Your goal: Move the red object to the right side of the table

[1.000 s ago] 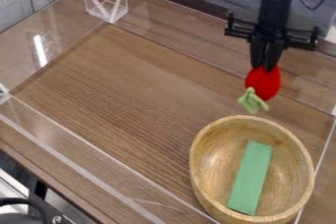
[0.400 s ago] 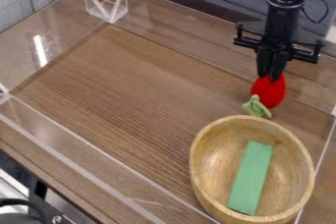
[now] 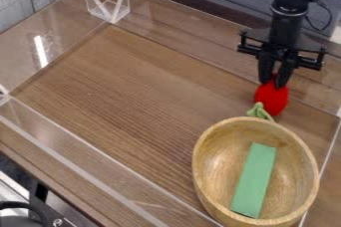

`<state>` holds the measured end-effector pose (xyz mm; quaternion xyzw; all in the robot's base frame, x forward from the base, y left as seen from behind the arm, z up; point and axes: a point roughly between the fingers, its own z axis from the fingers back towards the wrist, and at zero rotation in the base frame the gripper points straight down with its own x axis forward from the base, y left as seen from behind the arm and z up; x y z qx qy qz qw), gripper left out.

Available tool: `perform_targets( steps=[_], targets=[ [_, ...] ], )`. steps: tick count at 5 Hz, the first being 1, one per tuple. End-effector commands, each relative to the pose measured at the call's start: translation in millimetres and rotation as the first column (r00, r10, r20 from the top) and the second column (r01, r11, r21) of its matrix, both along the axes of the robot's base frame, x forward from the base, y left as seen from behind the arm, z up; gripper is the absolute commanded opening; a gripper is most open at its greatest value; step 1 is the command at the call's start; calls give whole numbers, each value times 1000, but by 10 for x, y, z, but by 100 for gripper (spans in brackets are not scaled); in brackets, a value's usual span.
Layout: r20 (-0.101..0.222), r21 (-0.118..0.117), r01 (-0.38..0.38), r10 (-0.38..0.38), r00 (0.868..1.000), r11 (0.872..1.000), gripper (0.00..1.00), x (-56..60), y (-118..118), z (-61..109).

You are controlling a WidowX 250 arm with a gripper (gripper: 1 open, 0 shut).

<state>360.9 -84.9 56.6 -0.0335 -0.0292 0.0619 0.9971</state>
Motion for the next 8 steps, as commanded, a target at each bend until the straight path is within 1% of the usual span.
perform_targets(
  steps=[1, 2, 3, 4, 5, 6, 7, 8],
  targets=[
    [64, -21, 20, -19, 998, 1000, 100, 70, -10, 106],
    [63, -28, 34, -33, 997, 999, 0, 36, 21, 9],
    [70, -38, 55, -52, 996, 998, 0, 112, -48, 1],
    [74, -46, 76, -72, 995, 996, 100, 145, -121, 14],
    [86, -55, 92, -87, 992, 994, 100, 145, -190, 59],
    [90, -57, 87, -81, 993, 995, 0, 134, -253, 1],
    [78, -57, 83, -78, 994, 995, 100, 131, -171, 23],
    [68, -58, 80, -76, 995, 995, 100, 138, -89, 57]
  ],
)
